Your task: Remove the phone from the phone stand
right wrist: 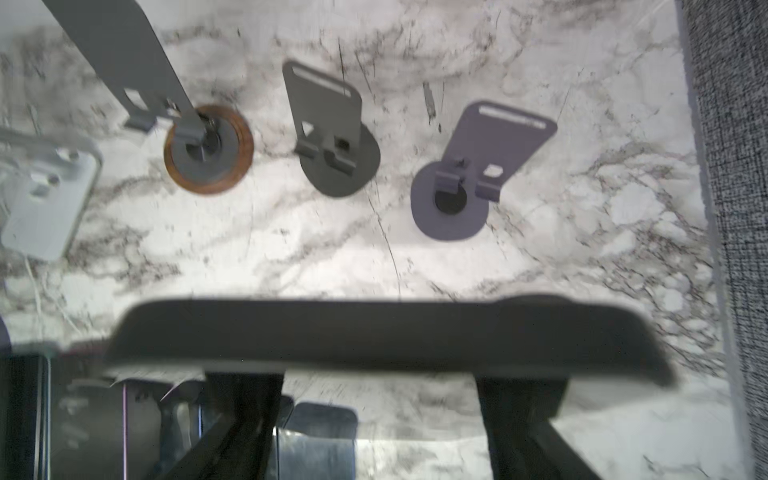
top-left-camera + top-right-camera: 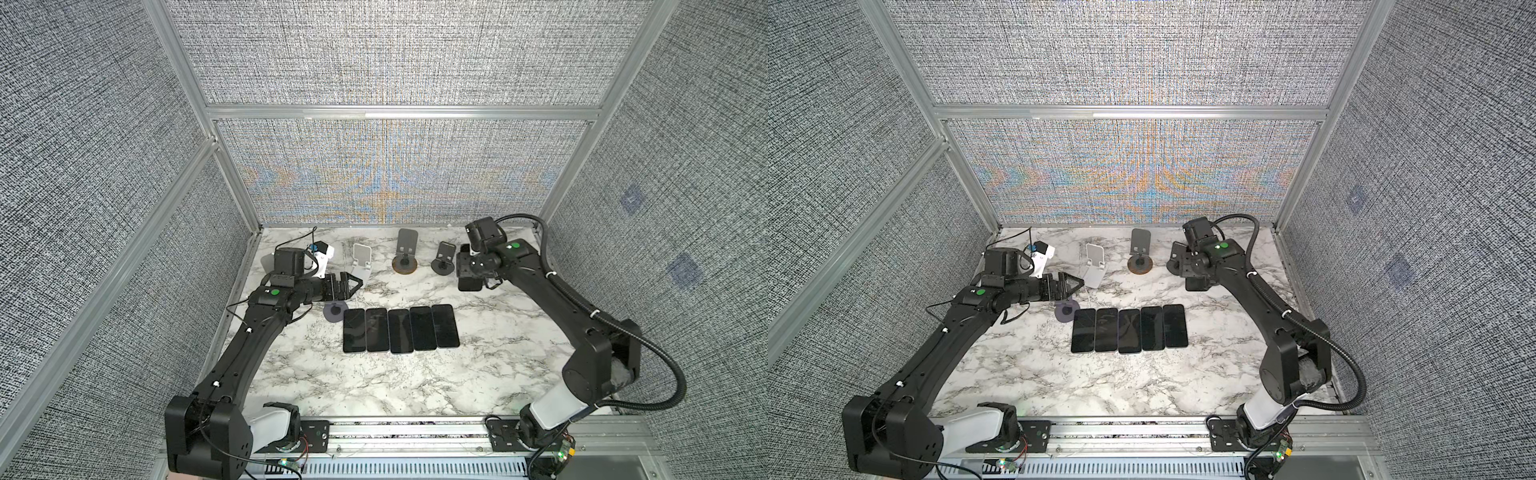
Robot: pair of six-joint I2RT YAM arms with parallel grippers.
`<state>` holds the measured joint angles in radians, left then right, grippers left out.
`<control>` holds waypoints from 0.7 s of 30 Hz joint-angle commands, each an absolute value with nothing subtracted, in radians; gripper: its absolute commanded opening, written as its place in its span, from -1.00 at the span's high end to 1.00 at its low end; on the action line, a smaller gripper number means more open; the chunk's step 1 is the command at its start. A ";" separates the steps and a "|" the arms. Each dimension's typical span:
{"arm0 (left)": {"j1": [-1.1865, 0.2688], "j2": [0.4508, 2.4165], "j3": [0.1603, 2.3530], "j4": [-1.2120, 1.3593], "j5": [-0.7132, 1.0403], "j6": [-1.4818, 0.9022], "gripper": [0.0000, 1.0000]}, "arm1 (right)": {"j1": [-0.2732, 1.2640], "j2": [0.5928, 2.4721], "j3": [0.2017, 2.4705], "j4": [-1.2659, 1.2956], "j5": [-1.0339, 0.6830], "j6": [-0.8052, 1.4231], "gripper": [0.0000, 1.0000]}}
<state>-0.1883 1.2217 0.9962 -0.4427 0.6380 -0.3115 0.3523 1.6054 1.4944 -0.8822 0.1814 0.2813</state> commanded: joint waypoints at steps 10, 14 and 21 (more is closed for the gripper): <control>-0.187 1.224 0.996 -0.443 0.618 -0.282 -0.97 | 0.312 1.688 1.265 -1.049 -0.020 0.120 -0.08; -0.187 1.223 0.997 -0.443 0.620 -0.283 -0.97 | 0.296 1.768 1.269 -0.994 -0.033 0.120 -0.08; -0.188 1.210 0.997 -0.447 0.608 -0.275 -0.97 | 0.278 1.881 1.287 -0.928 -0.086 0.120 -0.08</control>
